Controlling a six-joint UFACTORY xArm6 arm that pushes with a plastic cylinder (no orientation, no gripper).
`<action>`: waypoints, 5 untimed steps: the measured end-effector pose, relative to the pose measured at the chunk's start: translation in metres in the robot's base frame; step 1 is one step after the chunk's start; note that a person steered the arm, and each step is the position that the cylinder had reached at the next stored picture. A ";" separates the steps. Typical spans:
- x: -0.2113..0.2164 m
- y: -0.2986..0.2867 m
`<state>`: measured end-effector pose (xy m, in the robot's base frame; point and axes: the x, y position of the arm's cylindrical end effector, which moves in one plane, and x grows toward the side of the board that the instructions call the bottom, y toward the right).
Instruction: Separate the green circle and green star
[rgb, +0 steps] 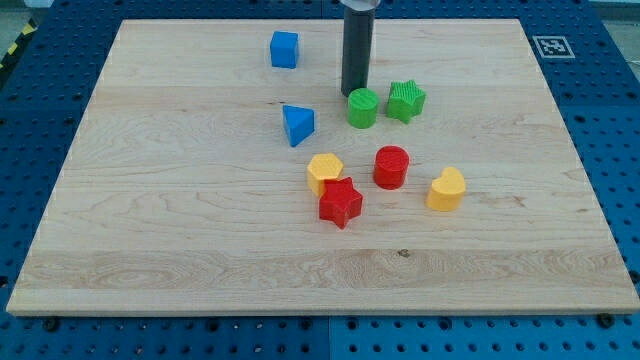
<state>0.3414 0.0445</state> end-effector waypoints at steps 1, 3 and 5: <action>0.000 0.005; 0.031 0.018; 0.029 0.041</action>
<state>0.3700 0.0854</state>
